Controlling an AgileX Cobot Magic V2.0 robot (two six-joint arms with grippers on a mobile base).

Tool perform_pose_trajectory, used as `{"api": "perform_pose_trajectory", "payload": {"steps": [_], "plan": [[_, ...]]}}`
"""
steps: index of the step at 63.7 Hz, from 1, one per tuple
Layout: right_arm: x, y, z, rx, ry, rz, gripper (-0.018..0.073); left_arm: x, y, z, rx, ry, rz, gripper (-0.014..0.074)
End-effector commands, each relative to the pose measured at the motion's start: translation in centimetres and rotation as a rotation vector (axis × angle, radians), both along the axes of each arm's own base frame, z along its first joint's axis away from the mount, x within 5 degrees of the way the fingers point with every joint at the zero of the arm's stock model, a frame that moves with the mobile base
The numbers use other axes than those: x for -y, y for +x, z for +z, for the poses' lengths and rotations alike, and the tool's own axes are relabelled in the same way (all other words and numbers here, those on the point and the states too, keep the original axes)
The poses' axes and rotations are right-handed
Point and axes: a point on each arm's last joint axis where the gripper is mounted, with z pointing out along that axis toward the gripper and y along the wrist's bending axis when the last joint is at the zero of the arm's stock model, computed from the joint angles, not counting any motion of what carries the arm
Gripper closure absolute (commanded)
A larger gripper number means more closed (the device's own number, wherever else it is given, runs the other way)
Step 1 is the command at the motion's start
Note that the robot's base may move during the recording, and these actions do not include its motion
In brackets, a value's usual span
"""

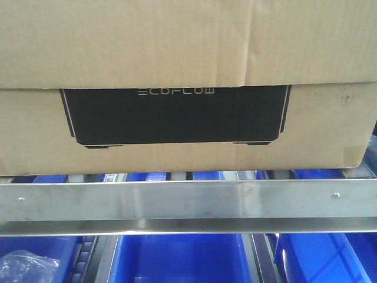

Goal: Grab box from left shelf to table start

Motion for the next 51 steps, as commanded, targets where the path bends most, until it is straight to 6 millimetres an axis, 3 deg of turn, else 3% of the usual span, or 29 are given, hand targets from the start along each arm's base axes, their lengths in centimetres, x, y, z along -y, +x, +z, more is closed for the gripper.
{"api": "perform_pose_trajectory", "payload": {"steps": [1,39,51], "plan": [[0.0,-0.3,1.4,0.113,0.002,-0.002,0.0511,0.0,-0.1,1.0,0.105,-0.009,0.000,0.0691],[0.0,-0.3,1.4,0.113,0.002,-0.002,0.0511,0.0,-0.1,1.1,0.115,-0.009,0.000,0.0691],[0.0,-0.3,1.4,0.113,0.002,-0.002,0.0511,0.0,-0.4,2.7,0.133,-0.098,-0.007,0.0691]]}}
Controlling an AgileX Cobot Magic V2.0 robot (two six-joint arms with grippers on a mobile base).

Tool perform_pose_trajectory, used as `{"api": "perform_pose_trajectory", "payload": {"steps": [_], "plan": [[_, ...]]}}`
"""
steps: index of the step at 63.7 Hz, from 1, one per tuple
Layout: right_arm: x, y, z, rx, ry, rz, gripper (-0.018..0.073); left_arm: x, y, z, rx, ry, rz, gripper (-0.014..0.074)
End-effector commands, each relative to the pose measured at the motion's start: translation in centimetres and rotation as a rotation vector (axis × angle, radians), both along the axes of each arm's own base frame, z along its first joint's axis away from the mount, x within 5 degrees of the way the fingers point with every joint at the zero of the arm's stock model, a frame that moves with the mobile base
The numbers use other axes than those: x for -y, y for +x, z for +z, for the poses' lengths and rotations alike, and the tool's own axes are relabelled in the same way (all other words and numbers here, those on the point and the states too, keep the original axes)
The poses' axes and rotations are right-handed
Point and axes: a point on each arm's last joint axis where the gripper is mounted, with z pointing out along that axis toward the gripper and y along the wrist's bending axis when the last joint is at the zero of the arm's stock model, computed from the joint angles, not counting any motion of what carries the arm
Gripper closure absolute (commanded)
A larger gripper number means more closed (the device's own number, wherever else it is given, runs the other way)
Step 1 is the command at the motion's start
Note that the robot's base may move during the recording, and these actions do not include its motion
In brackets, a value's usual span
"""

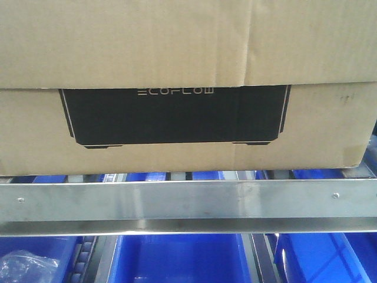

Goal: Grab box from left shelf to table start

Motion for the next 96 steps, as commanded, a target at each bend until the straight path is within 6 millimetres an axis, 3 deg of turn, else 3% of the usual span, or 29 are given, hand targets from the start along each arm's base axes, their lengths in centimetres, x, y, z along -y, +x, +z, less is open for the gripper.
{"api": "perform_pose_trajectory", "payload": {"steps": [1,17,37,50,57,62,78,96], "plan": [[0.0,-0.3,1.4,0.113,0.002,-0.002,0.0511,0.0,-0.5,2.7,0.109,-0.059,-0.006,0.0691],[0.0,-0.3,1.4,0.113,0.002,-0.002,0.0511,0.0,-1.0,8.1,0.058,0.015,-0.008,0.0691],[0.0,-0.3,1.4,0.113,0.002,-0.002,0.0511,0.1,0.8,15.2,0.079,0.017,-0.007,0.0691],[0.0,-0.3,1.4,0.113,0.002,-0.002,0.0511,0.2,2.0,17.4,0.032,0.020,-0.014,0.0659],[0.0,-0.3,1.4,0.113,0.002,-0.002,0.0511,0.4,3.0,18.6,0.020,0.019,-0.028,0.0421],[0.0,-0.3,1.4,0.113,0.002,-0.002,0.0511,0.6,3.8,19.3,0.010,0.017,-0.045,0.0310],[0.0,-0.3,1.4,0.113,0.002,-0.002,0.0511,1.2,5.8,22.6,-0.010,0.024,-0.085,0.0344],[0.0,-0.3,1.4,0.113,0.002,-0.002,0.0511,1.9,10.4,24.6,-0.164,0.038,-0.094,0.0344]]}}
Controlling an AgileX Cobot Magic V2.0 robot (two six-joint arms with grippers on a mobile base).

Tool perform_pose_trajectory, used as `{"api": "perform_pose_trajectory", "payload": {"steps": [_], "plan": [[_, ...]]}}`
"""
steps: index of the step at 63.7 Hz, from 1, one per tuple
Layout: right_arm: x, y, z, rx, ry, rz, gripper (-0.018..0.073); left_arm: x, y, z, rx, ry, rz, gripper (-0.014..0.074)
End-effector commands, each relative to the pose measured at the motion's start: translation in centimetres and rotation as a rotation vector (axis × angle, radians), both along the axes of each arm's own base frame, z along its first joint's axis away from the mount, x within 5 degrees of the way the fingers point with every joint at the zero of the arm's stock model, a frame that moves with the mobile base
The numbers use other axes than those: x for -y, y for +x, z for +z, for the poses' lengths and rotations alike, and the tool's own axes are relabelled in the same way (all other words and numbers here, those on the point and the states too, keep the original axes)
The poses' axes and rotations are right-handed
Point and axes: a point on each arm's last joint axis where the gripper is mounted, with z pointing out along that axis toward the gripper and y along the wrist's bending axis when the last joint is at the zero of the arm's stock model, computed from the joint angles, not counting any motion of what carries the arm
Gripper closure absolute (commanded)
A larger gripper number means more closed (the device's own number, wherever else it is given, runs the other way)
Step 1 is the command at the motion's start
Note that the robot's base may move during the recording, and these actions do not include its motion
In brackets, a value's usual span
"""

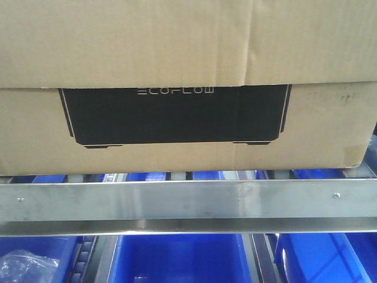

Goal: Grab box from left shelf to table start

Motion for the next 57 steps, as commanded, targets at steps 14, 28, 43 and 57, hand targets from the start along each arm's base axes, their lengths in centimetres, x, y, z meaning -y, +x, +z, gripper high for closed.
{"api": "perform_pose_trajectory", "payload": {"steps": [14,28,43,57], "plan": [[0.0,-0.3,1.4,0.113,0.002,-0.002,0.0511,0.7,4.2,2.8,-0.007,-0.006,-0.009,0.0344],[0.0,-0.3,1.4,0.113,0.002,-0.002,0.0511,2.4,5.9,3.1,-0.022,-0.004,-0.077,0.0344],[0.0,-0.3,1.4,0.113,0.002,-0.002,0.0511,3.1,7.6,2.4,-0.063,0.002,-0.088,0.0344],[0.0,-0.3,1.4,0.113,0.002,-0.002,0.0511,3.2,8.1,2.4,-0.096,-0.047,-0.069,0.0344]]}}
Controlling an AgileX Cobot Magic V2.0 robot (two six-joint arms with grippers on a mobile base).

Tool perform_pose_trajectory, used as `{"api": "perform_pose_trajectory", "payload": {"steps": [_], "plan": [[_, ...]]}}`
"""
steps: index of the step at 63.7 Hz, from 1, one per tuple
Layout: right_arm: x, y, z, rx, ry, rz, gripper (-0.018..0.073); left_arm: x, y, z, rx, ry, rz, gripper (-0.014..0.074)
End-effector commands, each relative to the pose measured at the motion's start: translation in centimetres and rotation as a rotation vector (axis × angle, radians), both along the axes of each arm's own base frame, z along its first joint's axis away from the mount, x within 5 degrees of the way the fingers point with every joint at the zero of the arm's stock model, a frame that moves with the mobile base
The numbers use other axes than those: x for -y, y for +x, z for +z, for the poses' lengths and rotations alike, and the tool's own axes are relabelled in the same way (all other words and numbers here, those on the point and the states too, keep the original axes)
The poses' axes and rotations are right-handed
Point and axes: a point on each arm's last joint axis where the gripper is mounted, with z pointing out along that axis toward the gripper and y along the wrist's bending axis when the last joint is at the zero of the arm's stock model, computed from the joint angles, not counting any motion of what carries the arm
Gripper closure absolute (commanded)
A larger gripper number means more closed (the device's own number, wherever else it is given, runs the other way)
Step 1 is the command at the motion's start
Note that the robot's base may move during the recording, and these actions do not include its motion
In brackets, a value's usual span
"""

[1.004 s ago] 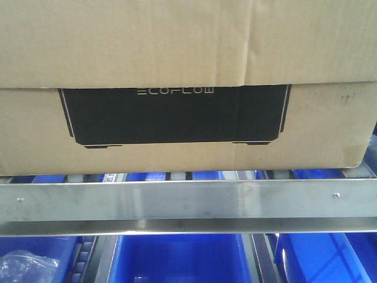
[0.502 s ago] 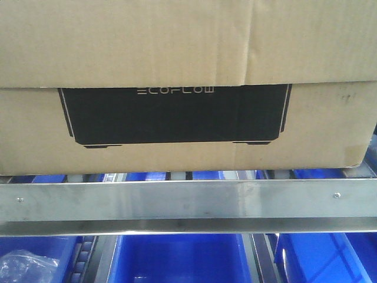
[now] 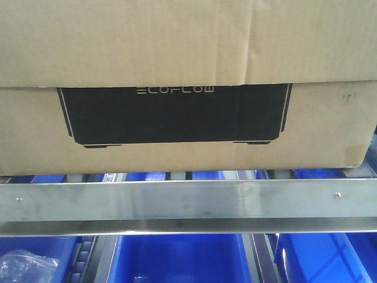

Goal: Grab box from left shelf to table start

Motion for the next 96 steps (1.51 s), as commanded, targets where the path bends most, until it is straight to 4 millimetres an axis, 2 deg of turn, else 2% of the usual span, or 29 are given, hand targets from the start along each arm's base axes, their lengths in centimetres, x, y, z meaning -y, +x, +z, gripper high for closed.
{"api": "perform_pose_trajectory", "payload": {"steps": [1,18,41,76,96], "plan": [[0.0,-0.3,1.4,0.113,0.002,-0.002,0.0511,0.0,-0.5,2.3,0.106,-0.048,0.006,0.0344],[0.0,-0.3,1.4,0.113,0.002,-0.002,0.0511,0.0,-0.8,2.8,-0.010,-0.059,0.022,0.0344],[0.0,-0.3,1.4,0.113,0.002,-0.002,0.0511,0.2,0.8,2.7,-0.215,0.003,0.032,0.0344],[0.0,-0.3,1.4,0.113,0.002,-0.002,0.0511,0.4,1.7,2.9,-0.259,0.001,0.048,0.0344],[0.0,-0.3,1.4,0.113,0.002,-0.002,0.0511,0.7,3.1,1.6,-0.305,0.012,0.049,0.0344]]}}
